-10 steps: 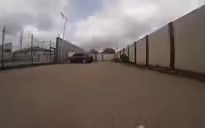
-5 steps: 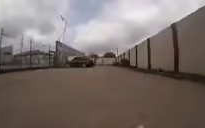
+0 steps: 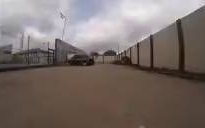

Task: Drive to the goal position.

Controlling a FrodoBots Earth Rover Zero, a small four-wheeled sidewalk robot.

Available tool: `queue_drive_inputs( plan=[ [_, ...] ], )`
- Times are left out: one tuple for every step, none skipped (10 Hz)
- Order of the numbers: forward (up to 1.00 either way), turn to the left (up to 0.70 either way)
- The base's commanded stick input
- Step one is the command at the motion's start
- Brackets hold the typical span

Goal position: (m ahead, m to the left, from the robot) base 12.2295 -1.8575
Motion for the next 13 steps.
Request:
queue_drive_inputs(
  plan=[
    [0.7, 0.0],
    [0.7, 0.0],
    [0.7, 0.0],
    [0.7, 0.0],
    [0.7, 0.0],
    [0.7, 0.0],
    [0.7, 0.0],
    [0.7, 0.0],
    [0.7, 0.0],
    [0.7, 0.0],
    [0.7, 0.0],
    [0.7, 0.0],
    [0.7, 0.0]
  ],
)
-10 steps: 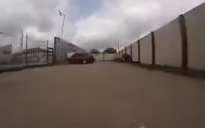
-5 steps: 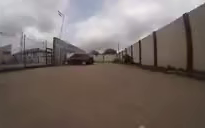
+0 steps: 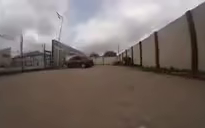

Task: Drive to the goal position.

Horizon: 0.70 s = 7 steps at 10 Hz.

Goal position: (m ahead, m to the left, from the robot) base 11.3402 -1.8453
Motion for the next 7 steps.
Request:
queue_drive_inputs(
  plan=[
    [0.7, 0.0],
    [0.7, 0.0],
    [0.7, 0.0],
    [0.7, 0.0],
    [0.7, 0.0],
    [0.7, 0.0],
    [0.7, 0.0]
  ],
)
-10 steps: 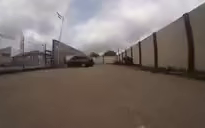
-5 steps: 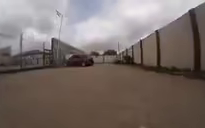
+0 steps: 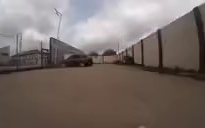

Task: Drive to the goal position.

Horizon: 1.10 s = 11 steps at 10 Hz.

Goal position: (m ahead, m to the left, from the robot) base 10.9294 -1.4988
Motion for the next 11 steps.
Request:
queue_drive_inputs(
  plan=[
    [0.7, 0.0],
    [0.7, 0.0],
    [0.7, 0.0],
    [0.7, 0.0],
    [0.7, 0.0],
    [0.7, 0.0],
    [0.7, 0.0],
    [0.7, 0.0],
    [0.7, 0.0],
    [0.7, 0.0],
    [0.7, 0.0]
  ],
)
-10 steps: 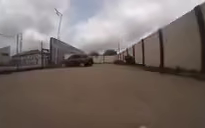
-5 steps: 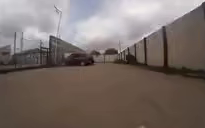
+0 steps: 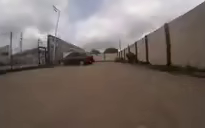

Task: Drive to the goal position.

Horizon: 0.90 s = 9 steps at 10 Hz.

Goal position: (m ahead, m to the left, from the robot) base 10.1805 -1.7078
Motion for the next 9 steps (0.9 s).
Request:
queue_drive_inputs(
  plan=[
    [0.7, 0.0],
    [0.7, 0.0],
    [0.7, 0.0],
    [0.7, 0.0],
    [0.7, 0.0],
    [0.7, 0.0],
    [0.7, 0.0],
    [0.7, 0.0],
    [0.7, 0.0]
  ],
)
